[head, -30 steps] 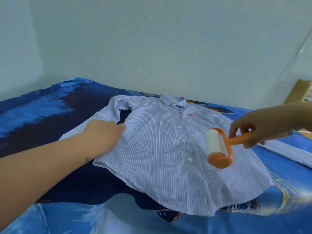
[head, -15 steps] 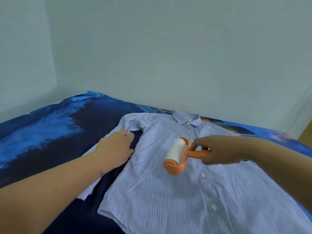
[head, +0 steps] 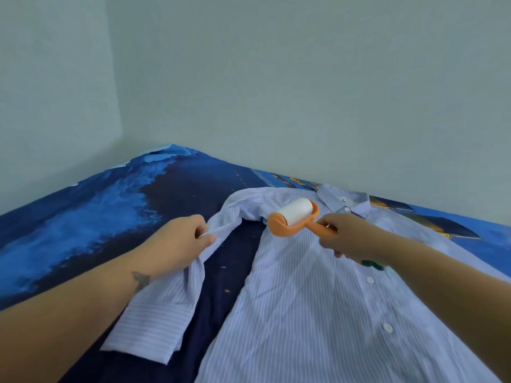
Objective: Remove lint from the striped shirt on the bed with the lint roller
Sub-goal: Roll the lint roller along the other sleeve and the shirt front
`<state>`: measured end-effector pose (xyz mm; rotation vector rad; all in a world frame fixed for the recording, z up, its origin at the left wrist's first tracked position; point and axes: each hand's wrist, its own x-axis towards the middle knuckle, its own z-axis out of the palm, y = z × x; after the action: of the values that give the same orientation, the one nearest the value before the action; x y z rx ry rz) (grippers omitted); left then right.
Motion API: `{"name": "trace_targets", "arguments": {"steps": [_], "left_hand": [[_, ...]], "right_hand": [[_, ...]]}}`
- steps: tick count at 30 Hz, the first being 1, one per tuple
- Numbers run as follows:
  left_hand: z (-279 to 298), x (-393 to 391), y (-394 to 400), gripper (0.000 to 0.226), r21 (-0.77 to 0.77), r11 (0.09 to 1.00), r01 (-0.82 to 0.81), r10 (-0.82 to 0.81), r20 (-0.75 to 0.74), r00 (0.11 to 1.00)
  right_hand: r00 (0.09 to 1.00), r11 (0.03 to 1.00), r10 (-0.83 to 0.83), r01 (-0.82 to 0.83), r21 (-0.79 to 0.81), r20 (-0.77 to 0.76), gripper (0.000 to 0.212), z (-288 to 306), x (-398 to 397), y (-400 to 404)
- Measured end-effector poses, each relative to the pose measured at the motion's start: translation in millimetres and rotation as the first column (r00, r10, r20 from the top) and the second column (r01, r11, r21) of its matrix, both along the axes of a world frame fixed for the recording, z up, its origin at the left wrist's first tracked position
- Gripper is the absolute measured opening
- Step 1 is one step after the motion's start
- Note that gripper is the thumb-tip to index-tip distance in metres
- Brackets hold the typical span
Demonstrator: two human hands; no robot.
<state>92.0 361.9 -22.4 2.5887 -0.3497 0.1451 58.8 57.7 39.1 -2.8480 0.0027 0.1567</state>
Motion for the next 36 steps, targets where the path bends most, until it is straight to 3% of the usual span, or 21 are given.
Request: {"name": "trace_targets", "arguments": {"steps": [4,7,11,14,18,21,26,28,33,36], "left_hand": [[0,-7,15,0.027,-0.065,0.994,0.092,-0.091,0.012,0.996],[-10,-10,29,0.025,0.095,0.995,-0.004,0.001,0.035,0.999],[-22,-15,37,0.037,0.265,0.962,-0.068,0.096,-0.093,0.991],[-26,-20,32,0.029,0.184,0.983,0.007,0.017,-0.128,0.992],[-17,-23,36,0.02,-0.07,0.995,-0.07,0.065,-0.078,0.995],[-7,-20,52,0.019,-0.173,0.981,-0.09,0.083,-0.047,0.995],[17,-12,88,0.037,0.05,0.987,-0.155,0.151,0.072,0.986],[19,-6,97,0.042,0.149,0.967,-0.207,0.184,0.153,0.971],[4,-3,106,0.045,0.393,0.885,-0.25,0.195,0.176,0.965],[-2,-10,101,0.031,0.284,0.951,-0.121,0.055,0.229,0.972]], "right_hand": [[0.992,0.981,-0.12,0.116,0.156,0.022,0.01,-5,20,8],[0.982,0.946,-0.189,0.178,0.271,0.015,0.012,-7,36,17],[0.973,0.882,-0.229,0.212,0.42,-0.01,0.011,-15,55,37],[0.969,0.827,-0.244,0.224,0.516,-0.03,0.014,-21,67,54],[0.961,0.756,-0.267,0.251,0.605,-0.065,0.023,-23,80,73],[0.962,0.734,-0.263,0.249,0.632,-0.074,0.022,-21,85,82],[0.957,0.656,-0.271,0.264,0.707,-0.107,0.014,-23,89,90],[0.951,0.64,-0.291,0.277,0.717,-0.108,0.016,-26,91,89],[0.94,0.627,-0.315,0.308,0.715,-0.129,0.023,-30,97,85],[0.942,0.629,-0.321,0.292,0.72,-0.101,0.021,-30,100,80]]}}
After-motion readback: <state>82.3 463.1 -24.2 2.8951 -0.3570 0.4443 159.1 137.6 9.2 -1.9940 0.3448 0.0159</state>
